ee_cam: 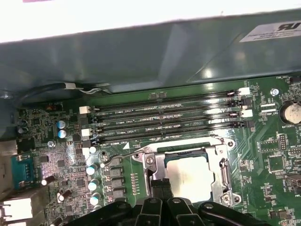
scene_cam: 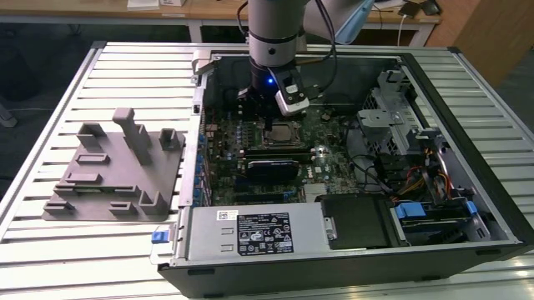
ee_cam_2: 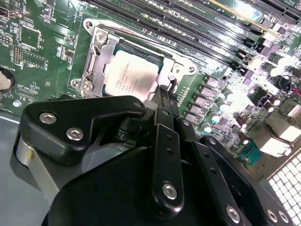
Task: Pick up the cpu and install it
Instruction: 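Close the cpu cover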
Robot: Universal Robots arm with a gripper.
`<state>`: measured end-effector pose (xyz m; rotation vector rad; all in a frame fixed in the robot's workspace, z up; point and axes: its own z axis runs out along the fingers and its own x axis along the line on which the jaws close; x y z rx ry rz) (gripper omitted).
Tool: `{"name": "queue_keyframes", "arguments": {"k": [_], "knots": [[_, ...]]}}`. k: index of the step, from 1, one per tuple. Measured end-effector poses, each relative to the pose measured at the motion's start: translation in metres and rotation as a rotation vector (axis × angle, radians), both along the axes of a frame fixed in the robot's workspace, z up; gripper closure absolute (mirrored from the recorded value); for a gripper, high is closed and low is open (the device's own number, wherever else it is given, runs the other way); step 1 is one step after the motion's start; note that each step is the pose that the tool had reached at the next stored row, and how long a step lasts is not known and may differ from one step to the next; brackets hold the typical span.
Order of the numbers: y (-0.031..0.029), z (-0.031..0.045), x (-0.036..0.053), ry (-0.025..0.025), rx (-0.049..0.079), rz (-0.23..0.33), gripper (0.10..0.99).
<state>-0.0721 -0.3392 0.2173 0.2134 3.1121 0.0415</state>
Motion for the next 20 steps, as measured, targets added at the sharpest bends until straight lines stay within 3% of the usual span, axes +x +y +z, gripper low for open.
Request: {"name": "queue_keyframes", "arguments": {"k": [14,20], "knots": [[0.0,0.0,0.0279,0.0,0.0,0.0,0.98],[0.0,0.0038,0.0293,0.0,0.0,0.0,0.98]]}}
